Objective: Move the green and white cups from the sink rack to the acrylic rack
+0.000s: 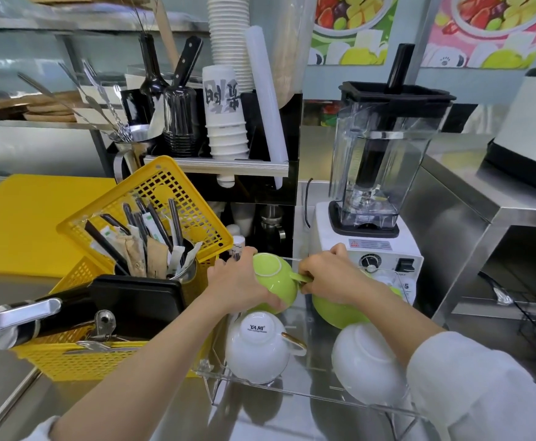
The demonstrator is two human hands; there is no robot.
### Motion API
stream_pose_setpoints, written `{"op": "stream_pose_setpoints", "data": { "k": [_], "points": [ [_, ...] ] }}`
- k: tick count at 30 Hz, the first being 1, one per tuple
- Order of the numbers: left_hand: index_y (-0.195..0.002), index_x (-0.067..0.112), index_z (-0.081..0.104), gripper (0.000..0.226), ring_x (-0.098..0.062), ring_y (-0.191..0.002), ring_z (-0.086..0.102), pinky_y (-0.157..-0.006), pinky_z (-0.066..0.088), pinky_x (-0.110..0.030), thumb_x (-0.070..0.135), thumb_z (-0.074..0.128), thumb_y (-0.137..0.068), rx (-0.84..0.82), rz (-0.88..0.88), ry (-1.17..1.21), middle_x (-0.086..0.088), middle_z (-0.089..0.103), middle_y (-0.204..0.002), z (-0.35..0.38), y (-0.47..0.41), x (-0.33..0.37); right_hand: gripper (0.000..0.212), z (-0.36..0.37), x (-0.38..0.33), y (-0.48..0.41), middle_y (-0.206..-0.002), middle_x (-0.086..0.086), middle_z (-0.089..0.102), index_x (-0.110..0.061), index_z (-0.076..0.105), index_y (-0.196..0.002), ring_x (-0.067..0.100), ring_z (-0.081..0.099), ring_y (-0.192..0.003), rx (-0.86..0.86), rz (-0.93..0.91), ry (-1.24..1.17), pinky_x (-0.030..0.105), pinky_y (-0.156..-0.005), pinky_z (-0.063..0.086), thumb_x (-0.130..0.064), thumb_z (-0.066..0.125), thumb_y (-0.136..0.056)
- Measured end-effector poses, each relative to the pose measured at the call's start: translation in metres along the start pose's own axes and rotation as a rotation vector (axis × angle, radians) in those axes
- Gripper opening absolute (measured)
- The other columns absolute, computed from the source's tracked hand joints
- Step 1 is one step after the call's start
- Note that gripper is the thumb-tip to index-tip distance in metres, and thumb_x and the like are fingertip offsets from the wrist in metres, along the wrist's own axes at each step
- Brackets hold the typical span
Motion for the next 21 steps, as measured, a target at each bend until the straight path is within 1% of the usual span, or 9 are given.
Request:
{"op": "stream_pose_setpoints", "data": {
  "k": [2,5,9,13,17,19,21],
  "points": [
    [-0.125,0.027,0.029,0.105,-0.032,-0.107,0.038,-0.085,0.03,-0.044,0.062,0.076,-0.038,-0.002,0.002,0.006,-0.009,0.051,-0.12,0.0021,-0.0016,0.0,0.013,0.0038,0.0008,-0.0007,-0.077,0.005,0.059,-0.016,0.053,-0.072,0.028,0.047,-0.08,-0.011,-0.007,0.001,0.034,-0.07,0.014,-0.02,0.061,-0.081],
    [-0.125,0.029,0.029,0.106,-0.029,-0.101,0.035,-0.08,0.025,-0.041,0.063,0.074,-0.035,-0.002,0.005,-0.008,-0.007,0.052,-0.119,0.003,-0.0034,-0.0006,0.015,0.0088,0.0026,-0.0021,-0.074,0.005,0.055,-0.016,0.051,-0.07,0.029,0.049,-0.082,-0.021,-0.004,-0.004,0.035,-0.071,0.017,-0.019,0.06,-0.081],
    [-0.125,0.031,0.027,0.106,-0.031,-0.108,0.037,-0.08,0.02,-0.041,0.067,0.073,-0.036,-0.002,0.004,-0.061,-0.006,0.052,-0.121,0.0021,-0.0044,-0.001,0.016,0.011,0.0045,-0.0036,-0.072,0.003,0.052,-0.016,0.05,-0.07,0.026,0.045,-0.078,-0.038,0.009,-0.01,0.035,-0.07,0.016,-0.018,0.061,-0.08],
    [-0.128,0.032,0.025,0.108,-0.032,-0.116,0.035,-0.085,0.021,-0.044,0.07,0.072,-0.038,-0.027,-0.008,-0.074,-0.007,0.049,-0.126,0.0045,-0.0043,-0.0043,0.014,0.0105,0.0058,-0.0039,-0.074,0.002,0.054,-0.019,0.051,-0.072,0.024,0.043,-0.078,-0.048,0.02,-0.002,0.035,-0.073,0.018,-0.022,0.062,-0.081],
    [-0.129,0.032,0.024,0.11,-0.032,-0.119,0.033,-0.083,0.02,-0.042,0.072,0.073,-0.039,-0.045,-0.004,-0.061,-0.009,0.047,-0.128,0.0057,-0.0041,-0.0048,0.015,0.0106,0.006,-0.0035,-0.073,0.001,0.053,-0.019,0.052,-0.072,0.023,0.043,-0.078,-0.053,0.03,-0.001,0.036,-0.074,0.019,-0.024,0.062,-0.081],
    [-0.13,0.032,0.023,0.11,-0.032,-0.12,0.032,-0.088,0.023,-0.044,0.072,0.073,-0.04,-0.045,-0.002,-0.053,-0.01,0.046,-0.13,0.006,-0.0036,-0.0049,0.015,0.0114,0.0071,-0.0033,-0.073,0.001,0.054,-0.019,0.052,-0.072,0.024,0.043,-0.078,-0.051,0.034,-0.005,0.036,-0.074,0.019,-0.025,0.062,-0.081],
    [-0.132,0.03,0.022,0.111,-0.033,-0.123,0.03,-0.094,0.025,-0.047,0.07,0.074,-0.042,-0.044,0.007,-0.055,-0.01,0.04,-0.135,0.0073,-0.0031,-0.0044,0.014,0.0117,0.007,-0.0024,-0.075,0.002,0.056,-0.02,0.052,-0.073,0.025,0.044,-0.081,-0.042,0.027,0.001,0.037,-0.075,0.02,-0.026,0.061,-0.082]
  ]
}}
Point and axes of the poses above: each hand's wrist, its own y-axis away from the middle knuckle, its own z-axis out of the palm, x = y × z, the point moved 8 cm from there along -y, towards the middle knuckle
